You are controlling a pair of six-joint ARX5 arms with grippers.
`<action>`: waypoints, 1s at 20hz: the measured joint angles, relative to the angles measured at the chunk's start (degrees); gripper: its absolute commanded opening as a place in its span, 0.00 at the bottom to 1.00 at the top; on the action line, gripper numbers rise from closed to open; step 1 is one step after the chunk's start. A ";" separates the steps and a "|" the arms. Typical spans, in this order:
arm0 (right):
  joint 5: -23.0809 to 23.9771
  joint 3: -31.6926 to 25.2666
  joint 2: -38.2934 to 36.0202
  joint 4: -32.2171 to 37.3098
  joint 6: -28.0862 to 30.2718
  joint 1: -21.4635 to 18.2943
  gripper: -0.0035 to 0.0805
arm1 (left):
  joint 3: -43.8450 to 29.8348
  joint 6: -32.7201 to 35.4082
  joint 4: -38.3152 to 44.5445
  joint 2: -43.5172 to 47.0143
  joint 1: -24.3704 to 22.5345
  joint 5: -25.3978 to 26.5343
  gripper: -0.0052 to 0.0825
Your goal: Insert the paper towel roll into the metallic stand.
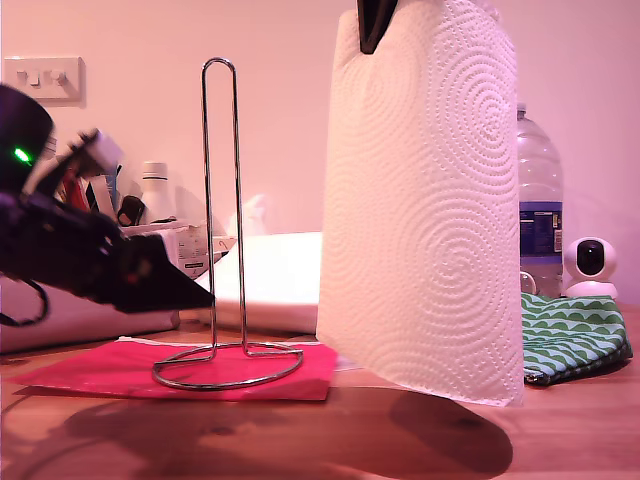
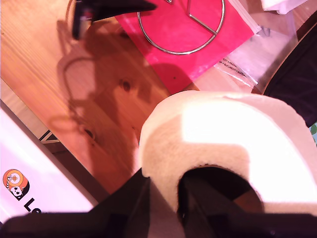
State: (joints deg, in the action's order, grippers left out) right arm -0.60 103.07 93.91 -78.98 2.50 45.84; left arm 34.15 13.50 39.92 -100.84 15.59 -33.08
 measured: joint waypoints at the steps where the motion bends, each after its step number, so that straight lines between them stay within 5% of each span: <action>1: -0.02 0.00 0.00 0.00 0.00 0.00 0.03 | 1.09 0.00 0.02 -1.36 0.00 -0.04 0.51; 6: 0.00 0.00 0.00 0.00 0.02 0.00 0.03 | 6.34 0.22 0.46 -6.91 0.00 -1.09 0.46; 10: 0.00 0.00 0.00 0.00 0.39 0.00 0.03 | 8.24 0.26 -1.68 -11.47 0.00 -2.99 0.12; 12: 0.02 0.00 0.00 0.00 0.39 0.00 0.03 | 7.98 0.26 -2.67 -11.87 0.13 -4.81 0.04; 20: 1.05 0.00 0.00 0.02 0.42 -1.31 0.03 | 8.39 0.61 -4.26 -11.32 1.38 -7.39 0.04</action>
State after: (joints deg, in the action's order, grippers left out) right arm 0.45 103.07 93.91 -78.96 2.92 44.53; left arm 42.54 14.11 35.66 -112.16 16.97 -40.47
